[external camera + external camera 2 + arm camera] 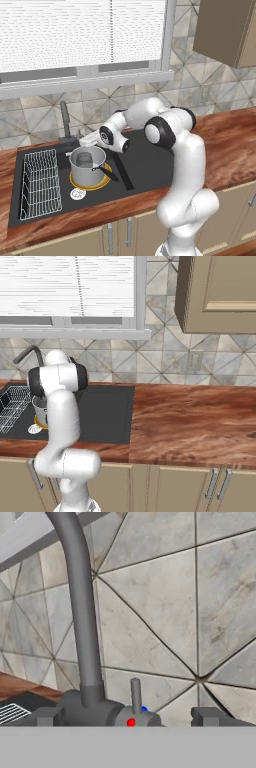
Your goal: Pick the saucepan and jar and place them in the sink. Then turn on the water.
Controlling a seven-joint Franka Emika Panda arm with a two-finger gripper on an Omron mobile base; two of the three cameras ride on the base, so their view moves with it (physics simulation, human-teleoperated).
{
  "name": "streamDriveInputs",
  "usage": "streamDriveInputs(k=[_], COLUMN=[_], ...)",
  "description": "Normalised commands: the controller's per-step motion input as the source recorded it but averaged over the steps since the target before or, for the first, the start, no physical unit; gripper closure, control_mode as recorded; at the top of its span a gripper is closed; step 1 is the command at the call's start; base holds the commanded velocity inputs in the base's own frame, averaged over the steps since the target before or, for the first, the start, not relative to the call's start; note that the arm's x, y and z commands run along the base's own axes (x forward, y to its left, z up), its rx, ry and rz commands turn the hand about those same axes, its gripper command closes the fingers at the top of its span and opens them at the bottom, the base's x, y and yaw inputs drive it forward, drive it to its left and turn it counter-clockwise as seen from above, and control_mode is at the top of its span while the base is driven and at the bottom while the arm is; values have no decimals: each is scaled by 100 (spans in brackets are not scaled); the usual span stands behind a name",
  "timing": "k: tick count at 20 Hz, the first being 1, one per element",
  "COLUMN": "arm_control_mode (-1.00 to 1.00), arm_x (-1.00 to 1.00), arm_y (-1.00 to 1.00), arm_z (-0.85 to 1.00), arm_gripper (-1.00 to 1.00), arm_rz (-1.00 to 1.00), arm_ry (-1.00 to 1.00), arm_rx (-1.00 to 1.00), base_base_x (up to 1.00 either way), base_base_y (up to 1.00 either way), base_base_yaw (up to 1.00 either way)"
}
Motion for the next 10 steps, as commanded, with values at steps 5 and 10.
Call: streamDriveInputs(k=[5, 10], arm_control_mode=[-100, -100], arm_x=[32, 29], arm_y=[19, 8], arm_z=[-7, -7], arm_gripper=[-100, -100], arm_rz=[0, -3], arm_ry=[-3, -1], arm_rx=[0, 0], base_base_x=[0, 0], base_base_y=[0, 0], base_base_yaw=[0, 0])
